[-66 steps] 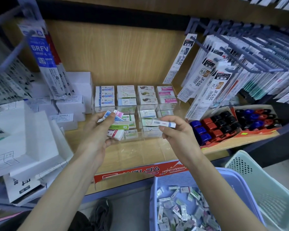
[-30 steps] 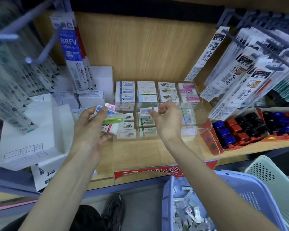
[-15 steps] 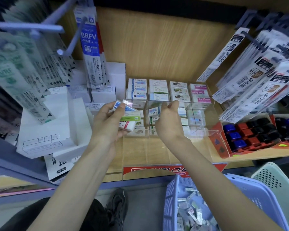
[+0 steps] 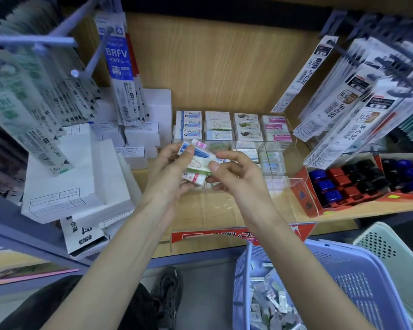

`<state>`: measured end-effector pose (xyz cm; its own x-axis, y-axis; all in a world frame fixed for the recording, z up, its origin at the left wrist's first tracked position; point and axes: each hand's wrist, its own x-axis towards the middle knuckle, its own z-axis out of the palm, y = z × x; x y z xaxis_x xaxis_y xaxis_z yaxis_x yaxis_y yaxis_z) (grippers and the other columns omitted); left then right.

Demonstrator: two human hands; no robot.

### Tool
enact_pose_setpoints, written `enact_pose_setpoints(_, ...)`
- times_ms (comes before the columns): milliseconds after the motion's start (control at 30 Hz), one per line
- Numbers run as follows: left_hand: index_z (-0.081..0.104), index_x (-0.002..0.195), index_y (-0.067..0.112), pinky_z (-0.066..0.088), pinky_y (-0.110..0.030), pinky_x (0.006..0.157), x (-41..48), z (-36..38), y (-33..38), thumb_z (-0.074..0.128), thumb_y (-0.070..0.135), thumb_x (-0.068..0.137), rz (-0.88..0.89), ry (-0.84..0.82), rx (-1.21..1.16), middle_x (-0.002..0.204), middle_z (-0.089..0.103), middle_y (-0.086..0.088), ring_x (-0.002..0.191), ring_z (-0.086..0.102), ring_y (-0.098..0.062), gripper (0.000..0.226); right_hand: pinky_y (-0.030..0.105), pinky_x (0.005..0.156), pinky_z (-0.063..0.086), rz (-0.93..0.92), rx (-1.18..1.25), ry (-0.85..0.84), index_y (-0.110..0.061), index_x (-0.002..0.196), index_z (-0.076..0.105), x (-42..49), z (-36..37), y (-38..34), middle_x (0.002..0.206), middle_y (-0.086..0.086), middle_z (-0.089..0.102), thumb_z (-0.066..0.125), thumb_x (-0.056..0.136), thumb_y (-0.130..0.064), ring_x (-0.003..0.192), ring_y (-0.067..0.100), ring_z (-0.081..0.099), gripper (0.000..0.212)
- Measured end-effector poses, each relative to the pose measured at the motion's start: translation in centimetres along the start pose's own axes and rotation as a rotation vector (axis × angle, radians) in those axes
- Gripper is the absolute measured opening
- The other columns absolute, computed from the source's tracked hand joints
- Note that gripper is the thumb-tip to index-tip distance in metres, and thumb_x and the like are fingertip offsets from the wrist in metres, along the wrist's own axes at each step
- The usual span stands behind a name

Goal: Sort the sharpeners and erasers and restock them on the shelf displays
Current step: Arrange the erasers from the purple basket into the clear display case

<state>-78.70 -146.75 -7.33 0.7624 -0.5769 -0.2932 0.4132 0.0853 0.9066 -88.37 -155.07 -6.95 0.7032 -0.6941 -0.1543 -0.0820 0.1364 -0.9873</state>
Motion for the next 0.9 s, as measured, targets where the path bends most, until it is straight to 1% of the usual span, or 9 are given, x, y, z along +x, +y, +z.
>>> enact_pose_setpoints(67,0.06,0.105,0.015,0.055,-0.039,0.077,-0.1,0.3,-0.1,0.059,0.02,0.091,-0.006,-0.006,-0.005,0.101,0.07,-0.008,0.082,0.068,-0.017,0.015,0.018,0.06,0.05,-0.018,0.005,0.017,-0.013,0.108,0.06,-0.2,-0.2,0.0,0.08,0.006,0.067,0.063,0.088,-0.009,0.067,0.011,0.067,0.021)
enact_pose_setpoints(233,0.059,0.092,0.02,0.057,-0.035,0.067,0.4,1.0,-0.4,0.058,0.021,0.092,-0.021,0.066,-0.038,0.093,0.07,-0.006,0.081,0.067,-0.019,0.001,0.019,0.06,0.052,-0.064,0.042,0.086,-0.01,0.109,0.061,-0.9,-0.7,0.0,0.08,0.008,0.066,0.06,0.089,-0.002,0.066,0.012,0.068,0.022)
enact_pose_setpoints(333,0.056,0.094,0.02,0.057,-0.039,0.072,0.8,0.9,-0.7,0.056,0.024,0.094,-0.019,0.153,-0.011,0.095,0.068,-0.006,0.086,0.067,-0.02,0.004,0.021,0.06,0.052,0.007,0.202,0.13,-0.006,0.104,0.064,-1.4,-1.5,1.0,0.085,0.012,0.066,0.058,0.09,0.001,0.066,0.016,0.067,0.017)
enact_pose_setpoints(400,0.055,0.094,0.019,0.058,-0.038,0.071,1.0,0.8,-0.9,0.055,0.024,0.094,-0.005,0.187,0.009,0.098,0.067,-0.005,0.083,0.066,-0.018,0.004,0.022,0.061,0.052,0.069,0.303,0.149,-0.006,0.099,0.066,-1.9,-2.2,2.1,0.085,0.013,0.066,0.058,0.089,0.002,0.067,0.019,0.066,0.015)
enact_pose_setpoints(533,0.054,0.087,0.023,0.055,-0.028,0.059,1.3,0.7,-1.1,0.054,0.025,0.095,0.025,0.209,0.024,0.09,0.065,0.0,0.073,0.062,-0.01,0.008,0.022,0.063,0.053,0.116,0.411,0.196,-0.007,0.09,0.065,-2.4,-4.8,3.6,0.085,0.012,0.066,0.055,0.087,0.008,0.067,0.02,0.064,0.018)
enact_pose_setpoints(633,0.055,0.087,0.024,0.053,-0.025,0.055,1.3,0.8,-1.2,0.055,0.026,0.095,0.032,0.205,0.034,0.09,0.065,0.002,0.074,0.062,-0.009,0.008,0.022,0.066,0.052,0.104,0.442,0.218,-0.007,0.094,0.062,-1.8,-7.0,4.0,0.091,0.012,0.065,0.053,0.085,0.014,0.072,0.021,0.064,0.024)
enact_pose_setpoints(733,0.056,0.09,0.024,0.053,-0.026,0.056,1.4,1.1,-1.2,0.055,0.025,0.094,0.024,0.211,0.038,0.091,0.065,0.001,0.075,0.063,-0.01,0.005,0.027,0.075,0.051,0.054,0.199,0.245,-0.012,0.102,0.061,-0.9,-8.3,4.2,0.106,0.013,0.064,0.064,0.081,0.008,0.084,0.023,0.063,0.029)
enact_pose_setpoints(833,0.056,0.094,0.022,0.052,-0.027,0.058,1.5,1.5,-1.4,0.056,0.025,0.094,0.019,0.21,0.039,0.09,0.065,0.001,0.075,0.063,-0.01,0.003,0.024,0.072,0.054,-0.003,-0.06,0.285,-0.014,0.102,0.061,0.8,-9.1,3.5,0.1,0.007,0.067,0.067,0.081,0.003,0.088,0.023,0.066,0.027)
enact_pose_setpoints(900,0.057,0.093,0.022,0.053,-0.028,0.06,1.5,1.6,-1.5,0.056,0.025,0.094,0.019,0.202,0.042,0.089,0.066,0.002,0.076,0.064,-0.01,0.003,0.028,0.076,0.054,-0.049,-0.244,0.285,-0.015,0.105,0.06,2.6,-9.6,2.9,0.097,-0.002,0.065,0.066,0.084,0.0,0.094,0.022,0.065,0.026)
